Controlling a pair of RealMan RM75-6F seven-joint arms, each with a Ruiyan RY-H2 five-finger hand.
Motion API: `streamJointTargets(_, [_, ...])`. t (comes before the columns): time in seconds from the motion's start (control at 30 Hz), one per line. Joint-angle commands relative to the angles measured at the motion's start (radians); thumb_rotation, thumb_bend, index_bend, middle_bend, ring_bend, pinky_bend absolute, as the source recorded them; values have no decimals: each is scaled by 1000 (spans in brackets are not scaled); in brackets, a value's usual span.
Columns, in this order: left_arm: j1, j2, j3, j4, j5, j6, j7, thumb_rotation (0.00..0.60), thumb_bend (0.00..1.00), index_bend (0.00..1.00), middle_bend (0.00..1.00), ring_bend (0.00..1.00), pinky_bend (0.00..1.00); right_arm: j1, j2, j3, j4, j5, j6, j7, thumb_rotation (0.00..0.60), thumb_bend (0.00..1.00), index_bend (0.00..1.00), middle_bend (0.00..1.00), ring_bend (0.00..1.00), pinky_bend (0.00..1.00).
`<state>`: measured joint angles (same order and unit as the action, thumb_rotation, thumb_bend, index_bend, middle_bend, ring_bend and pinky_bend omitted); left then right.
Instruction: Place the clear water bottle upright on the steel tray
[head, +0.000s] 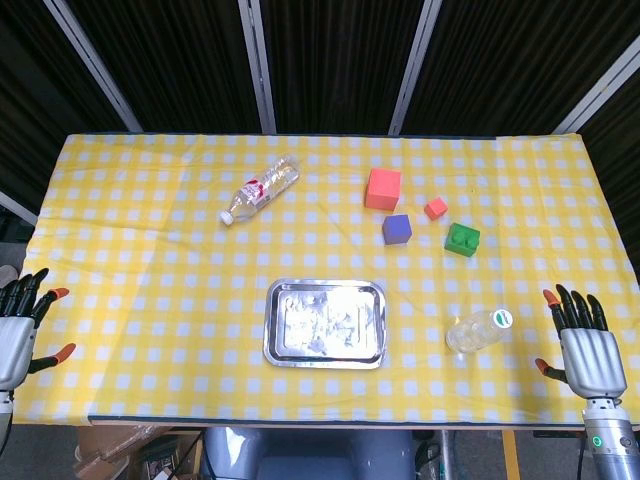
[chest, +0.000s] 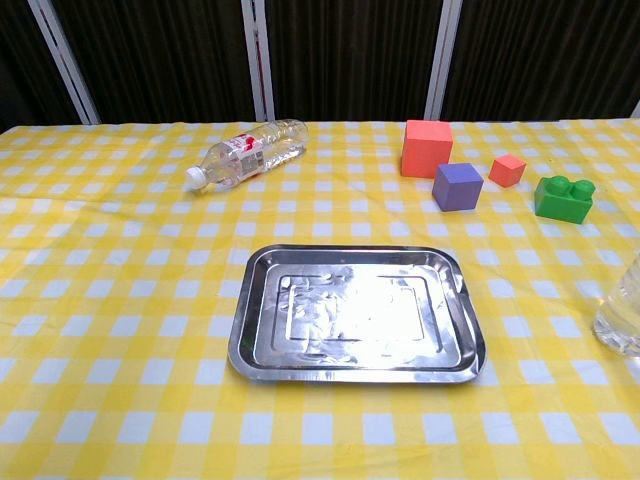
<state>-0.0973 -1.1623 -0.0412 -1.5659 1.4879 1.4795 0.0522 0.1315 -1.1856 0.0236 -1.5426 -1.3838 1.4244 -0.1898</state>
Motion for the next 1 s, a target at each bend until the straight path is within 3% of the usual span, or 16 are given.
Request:
streamJointTargets(0.03, [1,3,3,-7,-1,-4,3,600,188,222,0,0,0,-6,4,-1,-7,-11,9,2,600,0,0,0,0,0])
streamJointTargets(0.43, [0,19,8,-25,14,-3,-20,600,188,222,0,0,0,-6,22,2,-35,-8,-31,37,600,0,0,0,0,0])
streamJointTargets(0.6, [0,31,18,-31,20,-15,-58,600,188,222,0,0,0,3,55,-17,-73,-21,-105,201,600,0,0,0,0,0])
streamJointTargets(0.83, [6,40,25,-44,30,-7,-71,600,188,222,0,0,0,73,97,-45,-64,-81,-279,546,600,0,0,21,0,0])
streamJointTargets(1.0, [-4,34,26,-41,15,-37,-56,600,188,222,0,0,0,115,107,-37,-59,-84,-340,579,600,0,0,53,0,0])
